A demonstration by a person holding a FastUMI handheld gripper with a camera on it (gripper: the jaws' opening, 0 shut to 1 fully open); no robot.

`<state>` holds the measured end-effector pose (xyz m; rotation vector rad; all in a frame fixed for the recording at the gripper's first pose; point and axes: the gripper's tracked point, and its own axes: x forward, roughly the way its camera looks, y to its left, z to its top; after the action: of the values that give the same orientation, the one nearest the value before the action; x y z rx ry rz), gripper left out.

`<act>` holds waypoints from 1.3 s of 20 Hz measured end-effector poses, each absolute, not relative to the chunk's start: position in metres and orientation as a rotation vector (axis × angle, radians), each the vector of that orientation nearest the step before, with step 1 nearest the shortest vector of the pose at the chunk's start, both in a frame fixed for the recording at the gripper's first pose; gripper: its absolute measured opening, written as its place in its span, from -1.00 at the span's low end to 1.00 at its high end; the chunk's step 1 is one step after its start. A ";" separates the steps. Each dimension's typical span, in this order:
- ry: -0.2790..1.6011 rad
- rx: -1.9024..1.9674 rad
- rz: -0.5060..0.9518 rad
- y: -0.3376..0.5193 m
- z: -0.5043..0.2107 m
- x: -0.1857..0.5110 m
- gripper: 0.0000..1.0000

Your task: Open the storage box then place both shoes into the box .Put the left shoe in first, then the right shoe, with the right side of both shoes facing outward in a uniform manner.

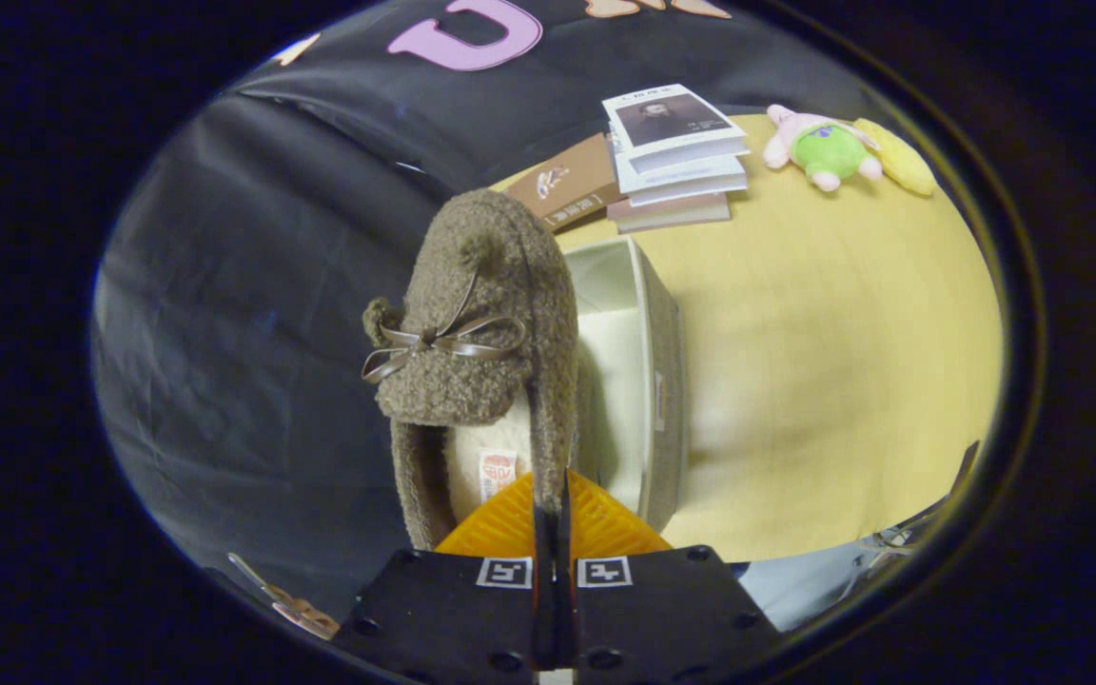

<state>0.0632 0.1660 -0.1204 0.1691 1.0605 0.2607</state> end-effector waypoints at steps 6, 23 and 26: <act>1.061 0.061 0.158 0.154 -0.155 0.075 -0.93; 0.779 0.144 0.325 0.161 -0.080 0.075 1.00; 0.603 0.176 0.309 0.130 -0.047 0.089 1.00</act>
<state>0.0891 0.1301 -0.0473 0.1762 0.6025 0.3094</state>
